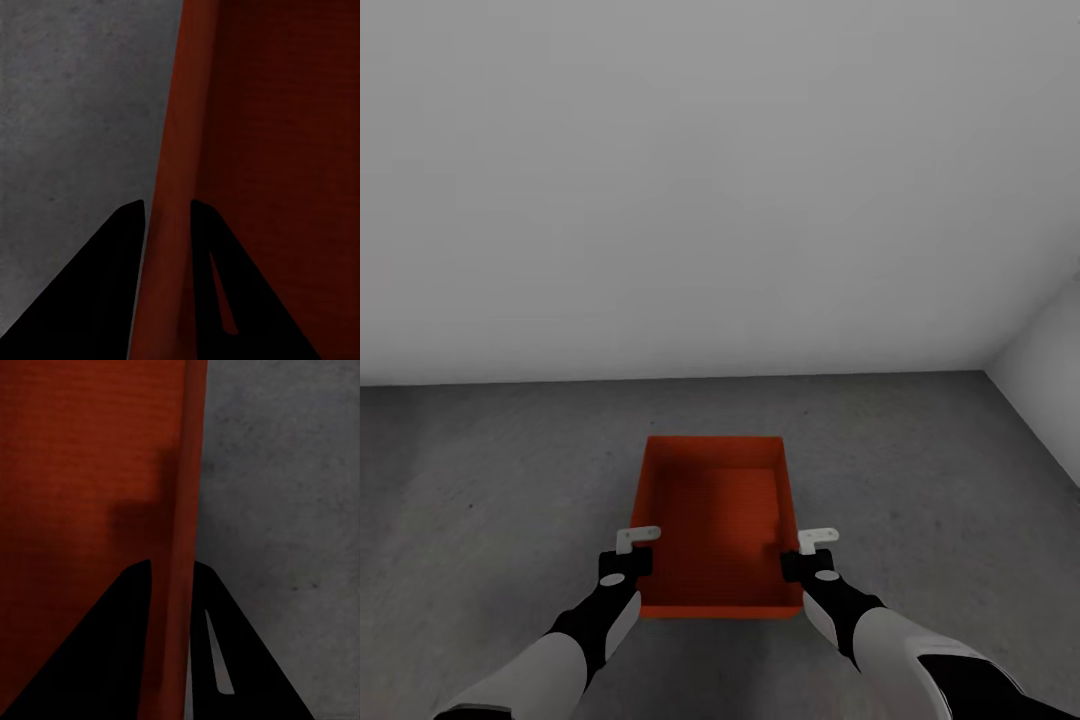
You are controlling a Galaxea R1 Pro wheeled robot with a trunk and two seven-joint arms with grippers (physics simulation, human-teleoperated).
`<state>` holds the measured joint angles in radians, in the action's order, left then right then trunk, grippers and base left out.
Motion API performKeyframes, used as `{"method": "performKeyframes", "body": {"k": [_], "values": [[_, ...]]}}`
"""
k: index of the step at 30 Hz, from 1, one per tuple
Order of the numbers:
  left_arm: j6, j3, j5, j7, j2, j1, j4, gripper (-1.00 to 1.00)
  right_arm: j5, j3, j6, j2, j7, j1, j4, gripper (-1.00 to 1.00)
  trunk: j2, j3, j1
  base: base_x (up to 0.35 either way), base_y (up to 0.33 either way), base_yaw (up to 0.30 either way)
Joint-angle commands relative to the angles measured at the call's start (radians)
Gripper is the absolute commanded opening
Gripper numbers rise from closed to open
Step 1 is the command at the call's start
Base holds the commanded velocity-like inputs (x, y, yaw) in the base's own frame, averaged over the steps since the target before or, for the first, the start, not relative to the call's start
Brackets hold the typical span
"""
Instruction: Move the two storage containers from the living room to the garage. In the garage, place one container on the floor and stack the other container on top of it (either order is fine).
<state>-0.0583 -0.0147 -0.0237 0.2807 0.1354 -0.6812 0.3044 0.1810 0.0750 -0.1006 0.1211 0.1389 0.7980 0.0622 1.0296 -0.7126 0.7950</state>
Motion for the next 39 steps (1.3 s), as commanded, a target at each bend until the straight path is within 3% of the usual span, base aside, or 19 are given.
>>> {"method": "performKeyframes", "body": {"k": [1, 39], "values": [[-0.003, -0.01, -0.007, 0.012, -0.049, 0.0, -0.004, -1.0, 0.012, 0.022, -0.004, 0.0, 0.024, 0.001, 0.041, -1.0, 0.001, -0.001, 0.0, -0.001, 0.0, 0.0], [-0.011, -0.01, -0.004, 0.013, -0.049, 0.0, -0.011, -1.0, 0.012, 0.022, -0.004, 0.0, 0.024, 0.001, 0.041, -1.0, 0.001, -0.001, 0.0, 0.044, 0.0, 0.0]]}}
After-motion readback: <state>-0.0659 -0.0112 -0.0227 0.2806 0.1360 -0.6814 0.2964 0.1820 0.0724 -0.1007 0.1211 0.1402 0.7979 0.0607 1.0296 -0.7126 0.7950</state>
